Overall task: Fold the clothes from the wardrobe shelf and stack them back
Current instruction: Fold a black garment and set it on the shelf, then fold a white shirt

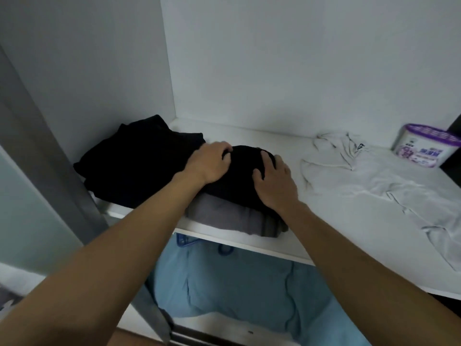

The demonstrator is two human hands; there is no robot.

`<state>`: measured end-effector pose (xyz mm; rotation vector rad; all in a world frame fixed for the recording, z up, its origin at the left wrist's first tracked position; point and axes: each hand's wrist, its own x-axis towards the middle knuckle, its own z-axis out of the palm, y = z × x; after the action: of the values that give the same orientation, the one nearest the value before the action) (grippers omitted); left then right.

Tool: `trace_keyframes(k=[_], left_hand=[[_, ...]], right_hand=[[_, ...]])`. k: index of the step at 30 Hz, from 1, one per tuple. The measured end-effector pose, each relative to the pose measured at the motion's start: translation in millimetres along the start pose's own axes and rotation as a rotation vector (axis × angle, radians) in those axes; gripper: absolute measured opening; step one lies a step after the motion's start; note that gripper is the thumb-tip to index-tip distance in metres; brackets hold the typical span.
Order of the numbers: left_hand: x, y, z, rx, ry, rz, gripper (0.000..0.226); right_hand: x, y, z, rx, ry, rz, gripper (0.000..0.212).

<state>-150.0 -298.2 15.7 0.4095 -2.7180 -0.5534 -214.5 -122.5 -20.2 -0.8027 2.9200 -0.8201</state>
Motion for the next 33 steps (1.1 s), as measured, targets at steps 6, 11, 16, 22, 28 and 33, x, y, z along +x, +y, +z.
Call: trace_keyframes(k=[6,11,16,22,28,33], left_hand=[[-6,-20,24,-0.135,0.025,-0.025,0.037],[-5,-22,29,-0.104,0.017,0.05,0.038],[-8,4,20,0.044,0.156,0.204,0.033],[-11,86,14,-0.195,0.054,0.306,0.025],[-6,177,67,-0.202,-0.242,0.33,0.02],[-6,236,130,-0.135,-0.414,0.251,0.023]], right_hand=[[6,7,10,0.029,0.062,-0.014,0.06],[1,8,6,0.062,0.074,-0.065,0.057],[-23,21,-14,0.139,-0.067,-0.098,0.054],[-65,84,-78,0.174,0.013,0.022,0.026],[-98,193,-150,0.187,0.197,0.293,0.017],[-110,295,-190,0.143,0.235,0.513,0.033]])
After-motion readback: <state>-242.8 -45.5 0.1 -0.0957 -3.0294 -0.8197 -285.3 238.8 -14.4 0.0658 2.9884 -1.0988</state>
